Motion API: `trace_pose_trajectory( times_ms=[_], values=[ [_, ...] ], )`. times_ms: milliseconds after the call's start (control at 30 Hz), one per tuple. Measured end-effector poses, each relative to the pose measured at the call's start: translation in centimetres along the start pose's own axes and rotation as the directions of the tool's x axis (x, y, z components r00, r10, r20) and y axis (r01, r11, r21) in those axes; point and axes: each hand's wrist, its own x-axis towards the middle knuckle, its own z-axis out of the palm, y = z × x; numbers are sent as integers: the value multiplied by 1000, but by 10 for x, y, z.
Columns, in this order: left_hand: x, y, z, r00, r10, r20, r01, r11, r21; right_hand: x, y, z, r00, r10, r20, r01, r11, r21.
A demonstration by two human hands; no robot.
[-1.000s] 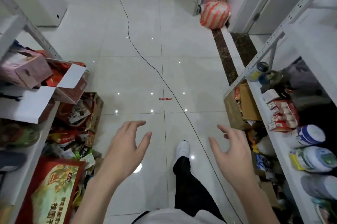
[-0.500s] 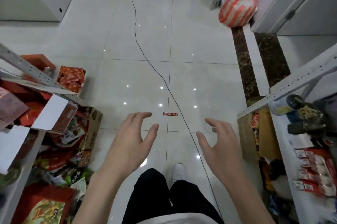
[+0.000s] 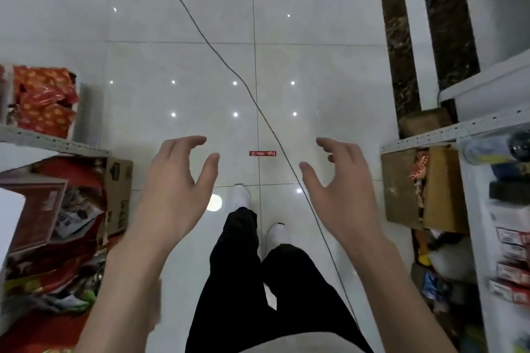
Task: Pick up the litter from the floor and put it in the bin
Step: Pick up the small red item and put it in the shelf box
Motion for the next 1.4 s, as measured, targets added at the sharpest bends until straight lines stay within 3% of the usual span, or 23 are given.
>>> trace_pose_trajectory(
  times_ms=[300,733,1000,1133,1400],
  values=[
    [120,-90,112,995,92,42,-94,993,70,96,80,150,1000,7,12,-7,999,52],
    [298,-283,338,988,133,77,-142,981,131,230,303,425,991,-73,116,78,996,-40],
    [327,-355,432,985,118,127,-137,980,146,263,383,538,978,-105,179,127,985,-118],
    [329,-384,466,982,125,139,-151,970,192,279,414,580,968,-156,199,204,946,-251],
    [320,-398,486,991,55,125,-75,985,157,270,431,619,979,-9,203,82,931,-357]
  ],
)
